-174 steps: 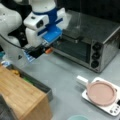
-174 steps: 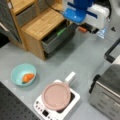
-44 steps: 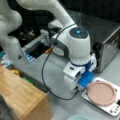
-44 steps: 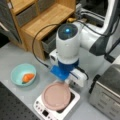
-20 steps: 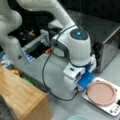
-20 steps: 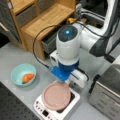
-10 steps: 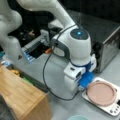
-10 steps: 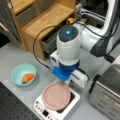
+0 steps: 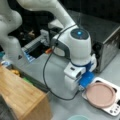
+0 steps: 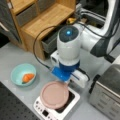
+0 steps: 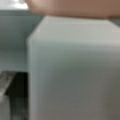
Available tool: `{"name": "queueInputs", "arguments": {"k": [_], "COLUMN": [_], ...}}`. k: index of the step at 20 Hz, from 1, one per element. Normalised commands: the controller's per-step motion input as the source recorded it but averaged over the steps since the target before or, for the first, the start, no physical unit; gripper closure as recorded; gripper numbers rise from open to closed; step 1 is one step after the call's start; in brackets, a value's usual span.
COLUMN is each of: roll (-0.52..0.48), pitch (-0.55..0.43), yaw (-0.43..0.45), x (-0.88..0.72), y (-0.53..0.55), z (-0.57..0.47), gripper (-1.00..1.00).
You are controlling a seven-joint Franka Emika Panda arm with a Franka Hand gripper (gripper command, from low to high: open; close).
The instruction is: Pick up the pan. Place the pan on the table. Pick up the bowl. Place the bowl on the stove.
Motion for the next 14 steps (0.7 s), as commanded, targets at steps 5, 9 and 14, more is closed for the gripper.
{"name": "queueInputs", "arguments": {"k": [5, 9, 14], "roll": [-0.135, -0.124, -0.113], "pitch": [0.018, 0.032, 0.043], "yaw": [-0.009, -0.006, 0.003], "x": [0.04, 0.03, -0.01], "y": [0.11, 0.1, 0.07], "z": [0.02, 0.1, 0.17], "gripper": [1.0, 1.0, 1.0]}}
